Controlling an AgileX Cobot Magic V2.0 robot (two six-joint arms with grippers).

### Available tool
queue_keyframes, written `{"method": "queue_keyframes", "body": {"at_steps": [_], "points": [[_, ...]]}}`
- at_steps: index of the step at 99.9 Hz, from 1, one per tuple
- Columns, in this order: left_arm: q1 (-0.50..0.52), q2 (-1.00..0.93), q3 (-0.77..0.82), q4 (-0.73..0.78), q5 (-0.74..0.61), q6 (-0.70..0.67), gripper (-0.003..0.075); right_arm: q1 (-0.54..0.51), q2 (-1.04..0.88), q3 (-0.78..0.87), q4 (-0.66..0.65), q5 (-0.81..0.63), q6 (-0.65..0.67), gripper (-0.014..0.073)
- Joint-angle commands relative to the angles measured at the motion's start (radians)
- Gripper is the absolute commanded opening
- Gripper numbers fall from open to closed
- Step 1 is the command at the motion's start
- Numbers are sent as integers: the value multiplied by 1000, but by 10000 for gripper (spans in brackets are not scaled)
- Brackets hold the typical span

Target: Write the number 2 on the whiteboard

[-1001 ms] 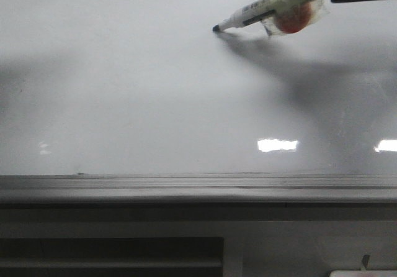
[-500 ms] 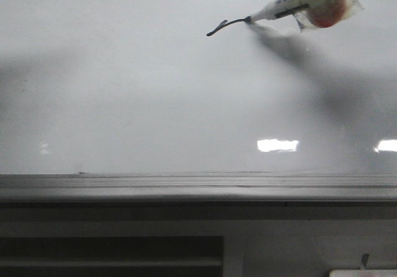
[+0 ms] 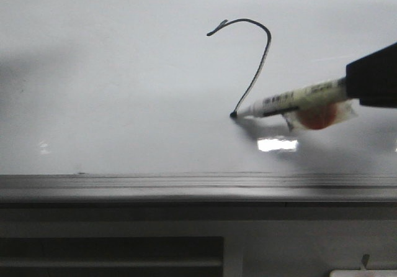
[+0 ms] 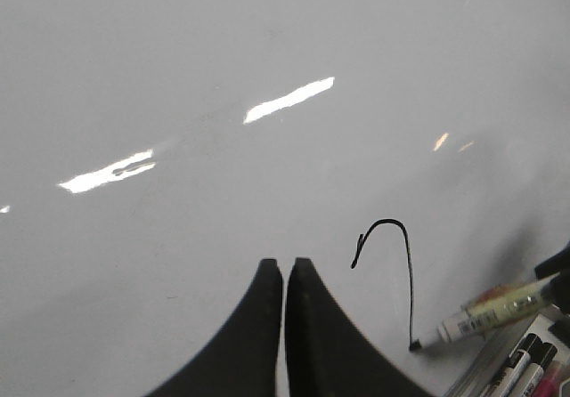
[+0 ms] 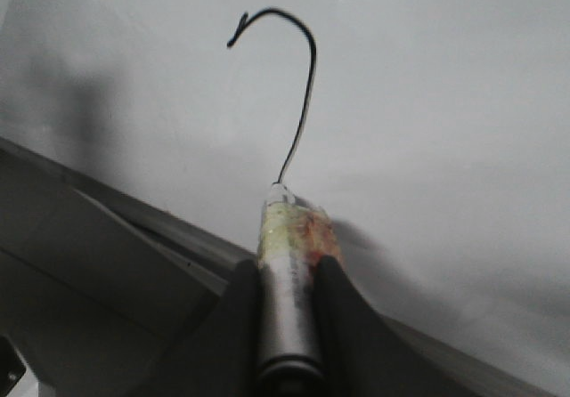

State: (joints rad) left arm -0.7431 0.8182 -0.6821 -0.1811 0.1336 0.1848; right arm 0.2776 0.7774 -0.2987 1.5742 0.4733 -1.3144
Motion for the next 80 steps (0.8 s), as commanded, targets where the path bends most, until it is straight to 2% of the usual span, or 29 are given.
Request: {"method": "queue_keyframes", "body": {"at_steps": [1, 20, 37, 56, 80], "points": [[3, -7, -27, -9, -83, -10, -20, -10, 65, -16, 34, -13, -28, -54], [3, -7, -27, -9, -83, -10, -20, -10, 65, -16, 34, -70, -23, -52], [3, -7, -27, -9, -83, -10, -20, -10, -32, 16, 25, -170, 51, -46], [3, -7, -27, -9, -83, -10, -20, -10, -166, 86, -59, -233, 187, -46], [3, -7, -27, -11, -83, -10, -20, -10, -258, 105, -60, -268, 239, -46]]}}
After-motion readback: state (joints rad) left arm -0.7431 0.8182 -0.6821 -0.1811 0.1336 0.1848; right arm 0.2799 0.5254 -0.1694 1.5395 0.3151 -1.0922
